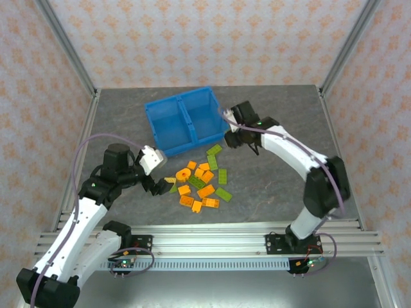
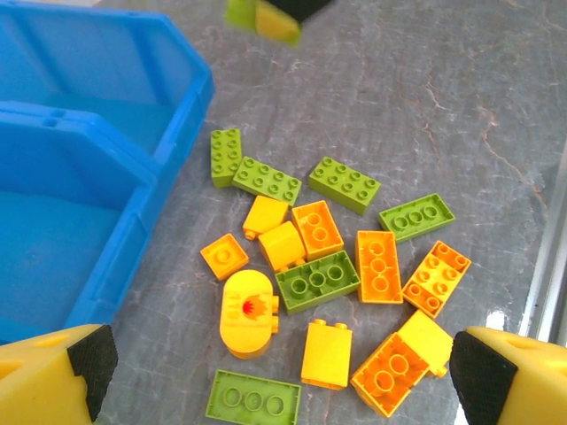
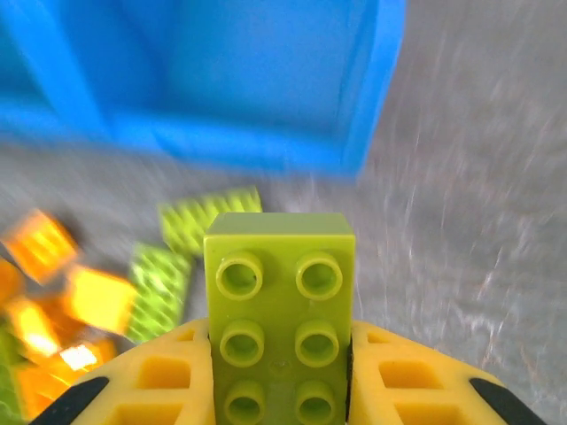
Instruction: Sort the legos into containers by color
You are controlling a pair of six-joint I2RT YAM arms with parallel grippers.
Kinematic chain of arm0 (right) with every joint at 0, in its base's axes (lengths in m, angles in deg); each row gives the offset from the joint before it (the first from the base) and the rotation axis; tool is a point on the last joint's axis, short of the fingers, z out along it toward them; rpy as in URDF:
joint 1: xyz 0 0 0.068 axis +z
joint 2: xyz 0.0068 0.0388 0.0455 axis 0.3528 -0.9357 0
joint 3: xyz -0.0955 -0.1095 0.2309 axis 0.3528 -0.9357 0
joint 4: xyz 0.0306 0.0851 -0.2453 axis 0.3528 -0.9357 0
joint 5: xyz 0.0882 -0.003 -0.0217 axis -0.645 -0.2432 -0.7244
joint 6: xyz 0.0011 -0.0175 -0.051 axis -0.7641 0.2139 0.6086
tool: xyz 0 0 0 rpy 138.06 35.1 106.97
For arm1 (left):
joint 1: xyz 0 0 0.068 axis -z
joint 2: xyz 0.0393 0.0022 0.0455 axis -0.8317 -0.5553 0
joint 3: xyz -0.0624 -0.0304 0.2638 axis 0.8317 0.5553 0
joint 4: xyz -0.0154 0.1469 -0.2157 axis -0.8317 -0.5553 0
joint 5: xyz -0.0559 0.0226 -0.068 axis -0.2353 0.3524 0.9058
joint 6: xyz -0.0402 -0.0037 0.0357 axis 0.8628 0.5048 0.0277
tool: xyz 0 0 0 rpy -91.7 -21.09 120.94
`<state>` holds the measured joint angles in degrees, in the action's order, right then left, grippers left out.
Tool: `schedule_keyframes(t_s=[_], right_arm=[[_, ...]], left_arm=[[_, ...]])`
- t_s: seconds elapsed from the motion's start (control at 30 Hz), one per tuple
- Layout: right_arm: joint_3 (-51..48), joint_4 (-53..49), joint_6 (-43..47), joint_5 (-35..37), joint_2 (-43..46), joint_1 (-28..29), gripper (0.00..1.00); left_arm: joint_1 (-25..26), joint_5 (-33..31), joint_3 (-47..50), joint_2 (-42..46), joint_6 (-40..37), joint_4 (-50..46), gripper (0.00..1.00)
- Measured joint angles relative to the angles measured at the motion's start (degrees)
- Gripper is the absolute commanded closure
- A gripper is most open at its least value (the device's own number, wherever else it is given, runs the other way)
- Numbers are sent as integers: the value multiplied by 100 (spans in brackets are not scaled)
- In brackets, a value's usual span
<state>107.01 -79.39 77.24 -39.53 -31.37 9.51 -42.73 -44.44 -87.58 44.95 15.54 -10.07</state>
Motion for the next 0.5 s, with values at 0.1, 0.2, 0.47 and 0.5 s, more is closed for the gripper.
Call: schedule_keyframes(t_s=[0.1,0.2,0.47,0.5], right_arm=[[448,466,-723,4,149,105,82],[1095,752,-1226,133,-328,149,82],[3032,656,-1648,341,-2887,157,80],[3220,570,-1668,350,-3143,157,80]], left_arm=[[-2,-166,68,173,44,160,0],[-2,-271,175,400,107,269,0],[-2,-479,367,804,151,442,1],[-2,-481,367,804,151,457,0]])
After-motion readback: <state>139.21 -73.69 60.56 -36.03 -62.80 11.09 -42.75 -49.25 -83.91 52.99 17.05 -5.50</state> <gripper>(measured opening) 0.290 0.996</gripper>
